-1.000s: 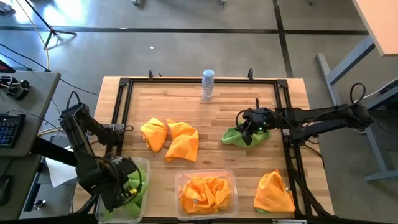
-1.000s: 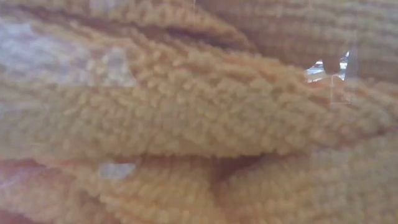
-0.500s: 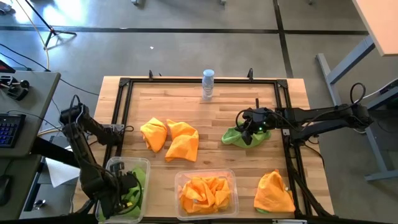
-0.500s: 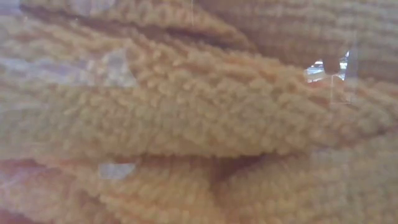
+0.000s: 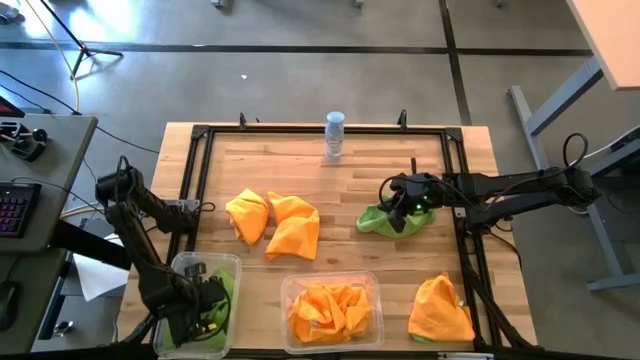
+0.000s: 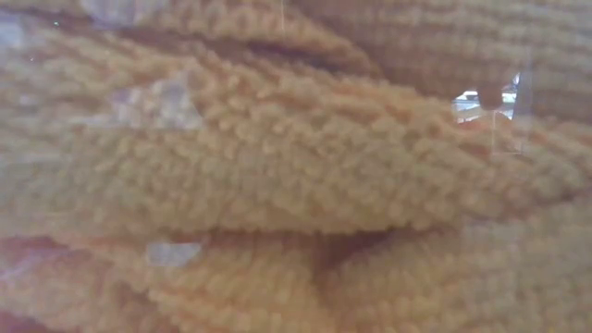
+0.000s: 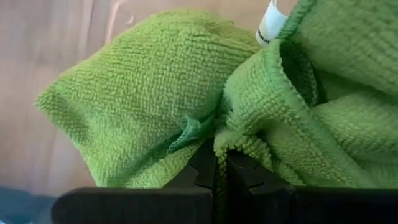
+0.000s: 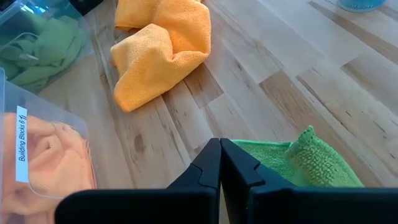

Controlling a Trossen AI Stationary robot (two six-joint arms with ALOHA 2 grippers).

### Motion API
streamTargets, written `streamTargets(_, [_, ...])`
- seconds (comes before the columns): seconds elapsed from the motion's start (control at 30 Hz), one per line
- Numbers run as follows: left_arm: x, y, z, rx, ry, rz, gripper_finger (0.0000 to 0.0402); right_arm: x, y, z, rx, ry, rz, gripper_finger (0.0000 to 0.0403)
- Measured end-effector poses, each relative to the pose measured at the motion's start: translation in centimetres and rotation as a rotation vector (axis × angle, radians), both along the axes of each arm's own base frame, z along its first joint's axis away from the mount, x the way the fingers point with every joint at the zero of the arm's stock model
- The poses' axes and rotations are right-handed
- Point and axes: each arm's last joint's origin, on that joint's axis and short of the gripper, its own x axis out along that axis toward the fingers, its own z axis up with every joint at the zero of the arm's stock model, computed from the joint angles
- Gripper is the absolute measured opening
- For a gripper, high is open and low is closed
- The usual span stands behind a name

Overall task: Sort microfiber towel by color & place in baskets
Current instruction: Put the green microfiber towel into the left transparent bin, then put the orange microfiber towel into the right transparent bin

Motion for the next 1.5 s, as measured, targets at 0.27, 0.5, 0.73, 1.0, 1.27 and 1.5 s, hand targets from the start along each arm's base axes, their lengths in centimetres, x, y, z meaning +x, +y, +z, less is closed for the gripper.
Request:
streamTargets(0.27, [0.0, 0.0, -0.2, -0.004, -0.001, 0.025, 0.0014, 0.0, 0.0, 0.0, 0.004, 0.000, -0.004, 0.0000])
streamTargets(0.5, [0.0, 0.0, 0.1, -0.026, 0.003, 0.057, 0.0075, 0.0, 0.0, 0.0, 0.012, -0.001, -0.010, 0.0000])
streamTargets(0.73, [-0.1, 0.1, 3.4, -0.110, -0.033, 0.032, 0.0121, 0.0, 0.0, 0.0, 0.005, -0.001, -0.019, 0.0000])
streamTargets(1.0, [-0.8, 1.6, 7.8, -0.197, -0.066, 0.060, 0.0120, 0.0, -0.1, 0.0, -0.018, -0.001, -0.044, 0.0000])
streamTargets(1.27, [-1.5, 3.1, 10.2, -0.287, -0.112, 0.074, 0.0119, 0.0, -0.1, 0.0, -0.019, -0.001, -0.043, 0.0000])
streamTargets(1.5, [-1.2, 4.6, 11.5, -0.221, -0.402, 0.161, 0.0119, 0.0, -0.2, 0.0, -0.046, 0.001, -0.048, 0.0000])
